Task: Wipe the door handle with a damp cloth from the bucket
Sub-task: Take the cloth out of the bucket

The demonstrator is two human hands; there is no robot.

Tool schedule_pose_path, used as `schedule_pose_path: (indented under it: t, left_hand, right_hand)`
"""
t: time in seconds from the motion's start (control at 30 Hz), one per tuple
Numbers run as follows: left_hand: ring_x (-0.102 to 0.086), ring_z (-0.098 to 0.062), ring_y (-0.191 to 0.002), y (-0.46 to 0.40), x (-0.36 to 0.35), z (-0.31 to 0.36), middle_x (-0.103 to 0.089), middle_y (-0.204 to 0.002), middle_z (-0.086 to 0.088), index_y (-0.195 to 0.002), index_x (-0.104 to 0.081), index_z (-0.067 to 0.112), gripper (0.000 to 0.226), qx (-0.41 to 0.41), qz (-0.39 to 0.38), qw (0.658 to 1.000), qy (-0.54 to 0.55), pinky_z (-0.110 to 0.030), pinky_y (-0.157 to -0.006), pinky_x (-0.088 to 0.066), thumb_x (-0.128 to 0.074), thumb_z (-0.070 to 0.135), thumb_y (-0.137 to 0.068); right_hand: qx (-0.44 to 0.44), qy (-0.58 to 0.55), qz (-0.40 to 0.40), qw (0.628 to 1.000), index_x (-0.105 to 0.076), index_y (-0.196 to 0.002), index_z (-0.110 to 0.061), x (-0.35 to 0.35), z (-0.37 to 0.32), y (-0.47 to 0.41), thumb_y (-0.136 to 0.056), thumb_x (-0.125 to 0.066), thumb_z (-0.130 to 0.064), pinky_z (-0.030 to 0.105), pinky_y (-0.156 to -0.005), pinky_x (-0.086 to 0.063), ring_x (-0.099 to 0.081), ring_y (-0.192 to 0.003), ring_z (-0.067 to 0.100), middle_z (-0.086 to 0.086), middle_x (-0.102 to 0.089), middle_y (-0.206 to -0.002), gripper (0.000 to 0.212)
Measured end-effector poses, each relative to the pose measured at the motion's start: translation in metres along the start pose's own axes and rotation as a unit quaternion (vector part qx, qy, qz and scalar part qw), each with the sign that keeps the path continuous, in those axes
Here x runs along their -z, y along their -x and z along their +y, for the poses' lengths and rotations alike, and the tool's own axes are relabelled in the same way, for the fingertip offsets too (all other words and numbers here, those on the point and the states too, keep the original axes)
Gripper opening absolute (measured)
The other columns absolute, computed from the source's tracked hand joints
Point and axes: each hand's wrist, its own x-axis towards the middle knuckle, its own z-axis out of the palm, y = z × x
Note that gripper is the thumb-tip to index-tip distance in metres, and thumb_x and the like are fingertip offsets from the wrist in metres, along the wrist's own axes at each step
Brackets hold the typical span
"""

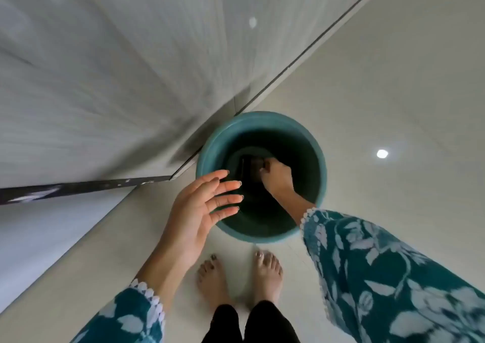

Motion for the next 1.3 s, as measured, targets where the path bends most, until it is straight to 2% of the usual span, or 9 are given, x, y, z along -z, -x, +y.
schedule_pose_path:
  t: [0.13,0.27,0.47,0.7,0.8,0.9,1.0,1.17,1.3]
  left_hand:
    - [-0.069,-0.025,-0.083,-0.043,0.018,-0.011,-0.073,-0.101,-0.014,-0.112,-0.062,0.011,0.033,-0.027,-0.05,0.998,-0.003,-0.033,-0.069,-0.058,-0.062,0.018,-0.079]
    - [-0.069,-0.027,-0.082,-0.049,0.025,-0.013,-0.072,-0.1,-0.016,-0.108,-0.064,0.011,0.036,-0.059,-0.064,0.996,-0.002,-0.033,-0.069,-0.059,-0.054,0.023,-0.076]
    - [-0.068,-0.025,-0.079,-0.021,0.015,-0.003,-0.072,-0.098,-0.015,-0.106,-0.065,0.011,0.029,-0.062,-0.052,0.997,-0.014,-0.033,-0.069,-0.058,-0.062,0.015,-0.077]
    - [-0.069,-0.023,-0.079,0.116,-0.027,0.077,-0.074,-0.095,-0.011,-0.106,-0.063,0.011,0.02,-0.076,-0.03,0.996,-0.041,-0.031,-0.068,-0.057,-0.047,0.009,-0.094]
    - [-0.065,-0.02,-0.086,0.191,-0.044,0.117,-0.071,-0.1,-0.009,-0.102,-0.064,0.013,0.017,-0.119,-0.006,0.991,-0.066,-0.03,-0.069,-0.053,-0.052,0.008,-0.092]
    - [-0.059,-0.012,-0.094,0.269,-0.049,0.152,-0.065,-0.104,0.001,-0.107,-0.062,0.015,0.02,-0.186,0.032,0.976,-0.11,-0.019,-0.072,-0.047,-0.057,0.006,-0.09]
    - [-0.055,-0.008,-0.102,0.344,-0.037,0.177,-0.055,-0.123,0.001,-0.122,-0.057,0.02,0.043,-0.243,0.061,0.946,-0.207,-0.008,-0.078,-0.043,-0.072,0.02,-0.081]
    - [-0.039,-0.012,-0.126,0.441,0.015,0.201,-0.037,-0.133,0.01,-0.142,-0.032,0.026,0.09,-0.265,0.087,0.92,-0.276,-0.02,-0.096,-0.042,-0.078,0.036,-0.065]
    - [-0.061,-0.02,-0.102,0.515,0.084,0.2,-0.061,-0.107,0.004,-0.118,-0.055,0.02,0.04,-0.284,0.167,0.892,-0.309,-0.025,-0.085,-0.052,-0.072,0.02,-0.081]
  right_hand:
    - [-0.01,0.079,-0.01,0.997,-0.04,-0.137,-0.001,-0.051,0.006,-0.062,-0.095,-0.042,-0.019,0.041,-0.109,-0.035,-0.045,-0.128,0.033,0.021,-0.046,-0.14,0.045]
    - [0.009,0.238,-0.013,0.971,-0.033,-0.14,-0.008,-0.073,0.016,-0.073,-0.094,-0.037,-0.017,0.041,-0.106,-0.029,-0.032,-0.132,0.032,0.016,-0.038,-0.145,0.047]
    - [0.017,0.259,-0.009,0.966,-0.061,-0.119,-0.018,-0.043,0.008,-0.037,-0.087,-0.055,-0.032,0.038,-0.103,-0.027,-0.031,-0.131,0.028,0.009,-0.048,-0.138,0.035]
    - [0.074,0.002,-0.008,0.997,-0.047,-0.087,-0.019,0.117,-0.057,0.129,-0.086,-0.058,-0.025,0.032,-0.074,-0.04,-0.061,-0.087,0.028,0.008,-0.067,-0.093,0.012]
    - [0.125,-0.039,-0.026,0.991,-0.055,-0.098,-0.009,0.198,-0.095,0.22,-0.089,-0.057,-0.019,0.024,-0.065,-0.032,-0.053,-0.076,0.019,0.008,-0.064,-0.089,0.014]
    - [0.199,-0.024,-0.042,0.979,-0.058,-0.108,-0.007,0.267,-0.138,0.309,-0.091,-0.056,-0.018,0.029,-0.074,-0.041,-0.057,-0.084,0.024,0.009,-0.066,-0.095,0.021]
    - [0.271,0.025,-0.065,0.96,-0.058,-0.108,-0.008,0.306,-0.184,0.389,-0.09,-0.057,-0.019,0.026,-0.072,-0.035,-0.053,-0.083,0.02,0.0,-0.059,-0.089,0.021]
    - [0.408,0.1,-0.122,0.899,-0.056,-0.093,-0.012,0.322,-0.262,0.488,-0.088,-0.058,-0.014,0.026,-0.065,-0.034,-0.052,-0.079,0.019,-0.001,-0.059,-0.083,0.006]
    - [0.506,0.146,-0.159,0.835,-0.058,-0.094,-0.011,0.288,-0.322,0.556,-0.087,-0.061,-0.016,0.022,-0.064,-0.035,-0.053,-0.079,0.017,0.004,-0.063,-0.085,0.01]
